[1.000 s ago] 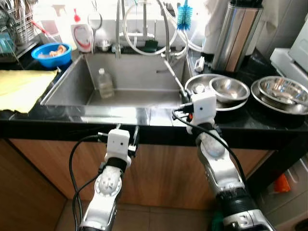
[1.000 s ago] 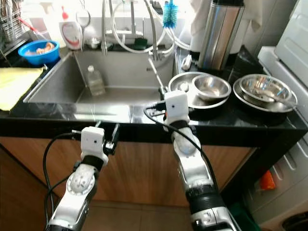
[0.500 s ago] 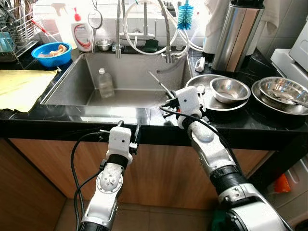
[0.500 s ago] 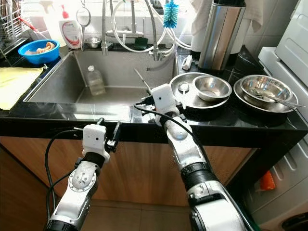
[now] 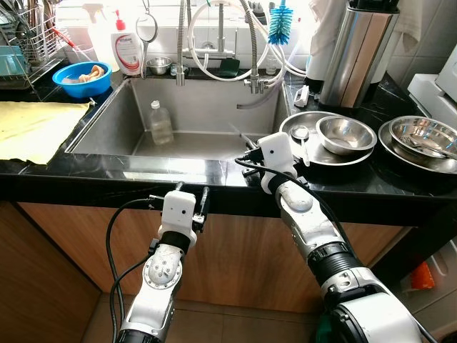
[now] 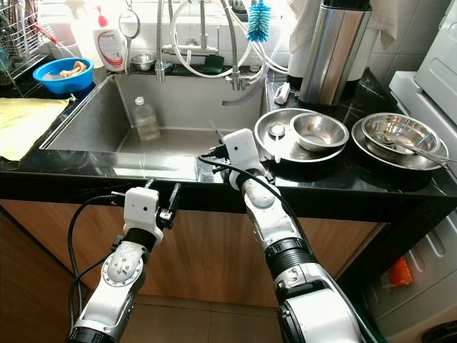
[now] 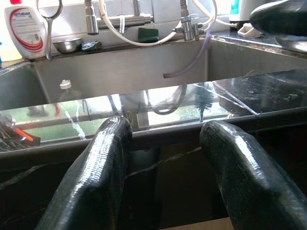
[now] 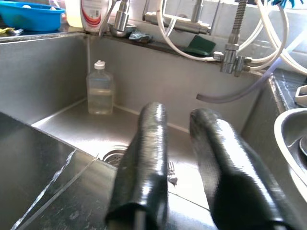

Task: Kitchen organization

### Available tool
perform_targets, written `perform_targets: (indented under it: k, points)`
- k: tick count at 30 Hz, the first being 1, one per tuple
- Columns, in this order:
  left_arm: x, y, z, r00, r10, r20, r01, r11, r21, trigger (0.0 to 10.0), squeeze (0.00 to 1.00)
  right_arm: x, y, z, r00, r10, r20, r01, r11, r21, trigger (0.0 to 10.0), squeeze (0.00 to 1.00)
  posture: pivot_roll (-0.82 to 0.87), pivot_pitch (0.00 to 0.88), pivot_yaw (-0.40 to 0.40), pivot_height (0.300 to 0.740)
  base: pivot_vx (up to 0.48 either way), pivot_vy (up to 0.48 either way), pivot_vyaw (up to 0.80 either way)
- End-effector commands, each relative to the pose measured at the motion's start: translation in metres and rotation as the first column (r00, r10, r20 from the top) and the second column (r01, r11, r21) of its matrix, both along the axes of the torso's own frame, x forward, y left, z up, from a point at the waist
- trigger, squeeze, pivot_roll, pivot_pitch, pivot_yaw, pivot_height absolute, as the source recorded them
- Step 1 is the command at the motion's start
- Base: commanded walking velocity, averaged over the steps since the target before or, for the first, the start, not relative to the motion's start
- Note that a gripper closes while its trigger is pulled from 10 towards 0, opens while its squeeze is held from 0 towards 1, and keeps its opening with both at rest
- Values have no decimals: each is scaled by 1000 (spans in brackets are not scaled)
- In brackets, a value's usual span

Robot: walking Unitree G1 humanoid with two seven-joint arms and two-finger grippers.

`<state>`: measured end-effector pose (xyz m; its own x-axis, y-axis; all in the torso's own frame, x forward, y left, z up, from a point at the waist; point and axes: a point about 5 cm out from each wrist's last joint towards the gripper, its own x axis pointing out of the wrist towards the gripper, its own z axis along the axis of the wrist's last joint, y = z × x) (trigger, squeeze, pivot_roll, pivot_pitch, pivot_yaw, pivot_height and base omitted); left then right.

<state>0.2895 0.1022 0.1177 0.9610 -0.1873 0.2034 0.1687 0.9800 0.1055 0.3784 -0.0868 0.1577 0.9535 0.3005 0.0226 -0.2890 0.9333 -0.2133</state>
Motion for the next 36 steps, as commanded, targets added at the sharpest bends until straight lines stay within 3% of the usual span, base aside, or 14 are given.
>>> perform_targets:
  k: [1, 2, 4, 10, 13, 17, 21, 24, 25, 26, 29, 31, 32, 36]
  points:
    - [1, -2, 1, 1000, -14, 7, 14, 1000, 8, 10000, 0, 0, -4, -3, 1000, -23, -4, 23, 1000, 6, 10000, 1000, -52, 0, -3, 740, 0, 0, 0]
    - [0, -2, 0, 1000, -16, 5, 16, 1000, 8, 10000, 0, -1, -4, -1, 999, -32, 19, 32, 999, 20, 10000, 129, -53, 0, -3, 740, 0, 0, 0]
    - [0, -2, -1, 1000, -18, 3, 18, 1000, 9, 10000, 0, -2, -5, 3, 998, -46, 50, 45, 998, 35, 10000, 0, -54, 0, -5, 740, 0, 0, 0]
    - [-2, -4, -4, 1000, -24, -1, 24, 1000, 7, 10000, 0, -18, -21, 19, 953, -189, 239, 166, 980, 113, 10000, 4, -63, 0, -14, 740, 0, 0, 0]
    - [-2, -5, -5, 1000, -28, -3, 28, 1000, 5, 10000, 0, -35, -31, 12, 930, -253, 268, 218, 964, 152, 10000, 1000, -76, 0, -9, 740, 0, 0, 0]
    - [-2, -6, -5, 999, -34, -5, 34, 999, 4, 10000, 0, -45, -37, -2, 925, -296, 236, 267, 952, 148, 10000, 1000, -88, 0, -1, 740, 0, 0, 0]
    - [-2, -8, -6, 999, -50, -8, 50, 999, 5, 10000, 0, -52, -41, -13, 927, -323, 191, 301, 944, 134, 10000, 0, -102, 0, 8, 740, 0, 0, 0]
    - [-2, -8, -6, 999, -52, -7, 52, 999, 5, 10000, 0, -52, -42, -13, 926, -334, 176, 311, 939, 147, 10000, 0, -107, 0, 12, 740, 0, 0, 0]
    - [-1, -8, -5, 999, -53, -6, 53, 999, 5, 10000, 0, -52, -43, -12, 921, -346, 177, 321, 935, 153, 10000, 765, -108, 0, 15, 740, 0, 0, 0]
    - [-1, -8, -4, 999, -53, -5, 53, 999, 5, 10000, 0, -52, -44, -11, 918, -355, 180, 329, 931, 157, 10000, 1000, -107, 0, 14, 740, 0, 0, 0]
    - [0, -5, -4, 999, -43, -2, 43, 999, 6, 10000, 0, -52, -45, -10, 917, -358, 175, 332, 929, 162, 10000, 1000, -99, 0, 9, 740, 0, 0, 0]
    - [0, -4, -3, 999, -38, -1, 38, 999, 7, 10000, 0, -52, -45, -10, 917, -363, 169, 337, 927, 163, 10000, 898, -96, 0, 8, 740, 0, 0, 0]
    - [0, -2, -3, 1000, -31, -1, 31, 999, 10, 10000, 0, -52, -45, -11, 914, -373, 162, 347, 923, 167, 10000, 0, -93, 0, 10, 740, 0, 0, 0]
    - [1, 1, -3, 1000, -17, -2, 17, 1000, 10, 10000, 0, -51, -42, -13, 920, -366, 141, 342, 924, 168, 10000, 0, -88, 0, 12, 740, 0, 0, 0]
